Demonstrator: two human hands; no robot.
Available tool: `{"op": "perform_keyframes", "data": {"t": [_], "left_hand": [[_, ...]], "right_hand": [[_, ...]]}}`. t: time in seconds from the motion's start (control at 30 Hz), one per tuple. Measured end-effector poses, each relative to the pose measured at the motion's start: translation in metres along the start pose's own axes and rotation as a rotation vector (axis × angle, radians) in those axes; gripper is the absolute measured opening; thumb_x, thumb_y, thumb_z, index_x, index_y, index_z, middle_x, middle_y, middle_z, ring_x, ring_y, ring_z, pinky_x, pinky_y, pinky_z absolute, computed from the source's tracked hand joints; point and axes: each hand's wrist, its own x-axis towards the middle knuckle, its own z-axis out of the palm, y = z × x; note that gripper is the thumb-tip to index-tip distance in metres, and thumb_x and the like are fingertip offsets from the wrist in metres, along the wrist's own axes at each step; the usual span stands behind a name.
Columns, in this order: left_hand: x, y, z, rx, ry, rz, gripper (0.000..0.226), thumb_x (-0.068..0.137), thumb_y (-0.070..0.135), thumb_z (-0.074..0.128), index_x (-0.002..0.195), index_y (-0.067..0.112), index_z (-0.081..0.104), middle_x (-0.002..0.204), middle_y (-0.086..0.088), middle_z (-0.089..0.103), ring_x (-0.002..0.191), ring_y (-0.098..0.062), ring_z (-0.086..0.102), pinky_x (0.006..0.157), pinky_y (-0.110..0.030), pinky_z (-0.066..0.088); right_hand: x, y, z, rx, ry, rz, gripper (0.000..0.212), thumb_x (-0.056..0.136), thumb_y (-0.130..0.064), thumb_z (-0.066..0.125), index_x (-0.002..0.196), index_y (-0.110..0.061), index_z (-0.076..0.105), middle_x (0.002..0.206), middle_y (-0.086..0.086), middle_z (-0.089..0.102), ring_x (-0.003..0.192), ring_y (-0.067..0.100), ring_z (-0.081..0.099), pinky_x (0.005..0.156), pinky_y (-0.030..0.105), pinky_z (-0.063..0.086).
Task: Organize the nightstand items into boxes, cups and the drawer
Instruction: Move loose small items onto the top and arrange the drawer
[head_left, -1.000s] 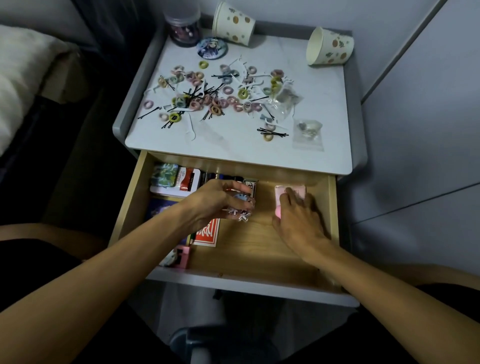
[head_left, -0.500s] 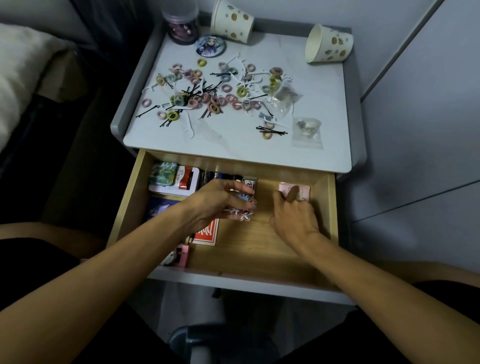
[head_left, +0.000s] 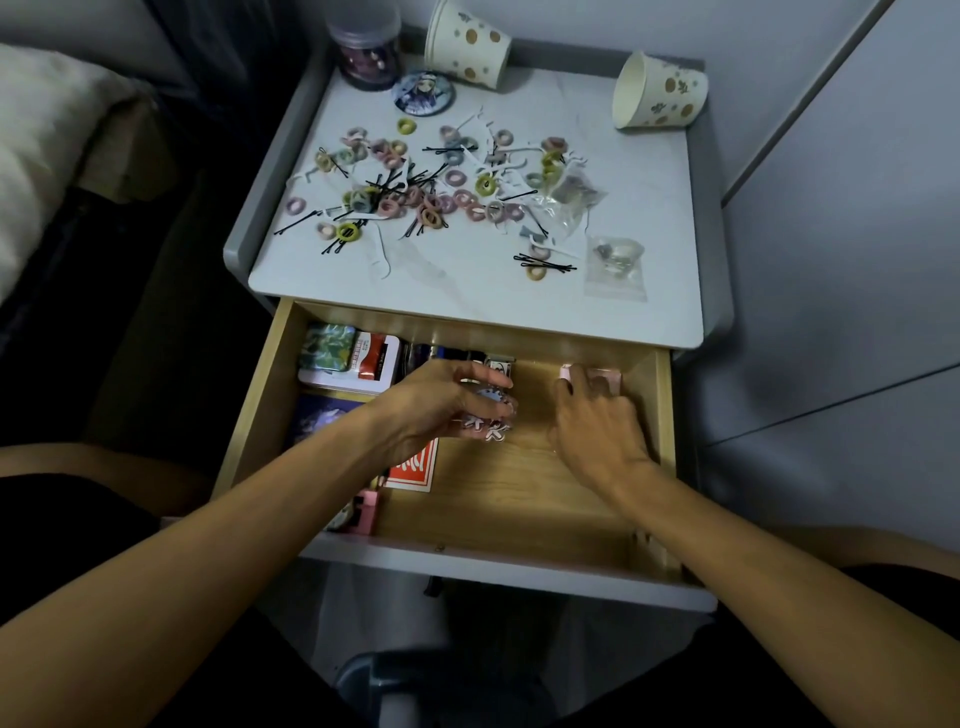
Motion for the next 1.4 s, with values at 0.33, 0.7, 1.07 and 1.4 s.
{"op": "perform_keyframes", "data": {"t": [0.33,0.7,1.07,1.4], "left_hand": [[-0.001,-0.003,-0.007,-0.032,-0.005,-0.004,0.037,0.082,-0.01,0.068,0.115,0.006,0.063,0.1,-0.012,0.075,0.084,-0.017,0.073,0.07,-0.029,0.06],[-0.006,-0.001,-0.011,-0.049,0.012,-0.006,0.038,0.084,-0.01,0.066,0.117,0.006,0.061,0.094,-0.01,0.075,0.081,-0.017,0.072,0.069,-0.027,0.06],[-0.001,-0.005,-0.016,-0.088,0.062,0.024,0.018,0.094,-0.006,0.055,0.103,0.004,0.068,0.09,-0.012,0.074,0.081,-0.019,0.07,0.068,-0.026,0.057],[0.001,-0.009,-0.015,-0.152,0.178,0.072,0.017,0.092,0.0,0.06,0.1,0.012,0.07,0.09,-0.007,0.068,0.075,-0.015,0.058,0.067,-0.024,0.045]], "right_hand": [[0.009,0.028,-0.013,-0.198,0.058,-0.022,0.029,0.079,-0.015,0.073,0.108,-0.019,0.069,0.119,0.003,0.056,0.072,0.02,0.062,0.051,0.026,0.042],[0.001,0.028,-0.004,-0.419,0.0,-0.097,0.039,0.089,-0.028,0.059,0.125,-0.012,0.061,0.122,0.009,0.049,0.106,0.028,0.047,0.083,0.039,0.036],[0.005,0.027,-0.026,-0.301,-0.064,-0.067,0.031,0.089,-0.023,0.063,0.12,-0.016,0.065,0.123,0.005,0.054,0.111,0.024,0.051,0.088,0.034,0.039],[-0.01,-0.034,-0.077,1.766,-0.371,0.122,0.015,0.099,-0.025,0.057,0.113,-0.02,0.056,0.108,0.002,0.069,0.092,0.019,0.07,0.072,0.022,0.053]]}}
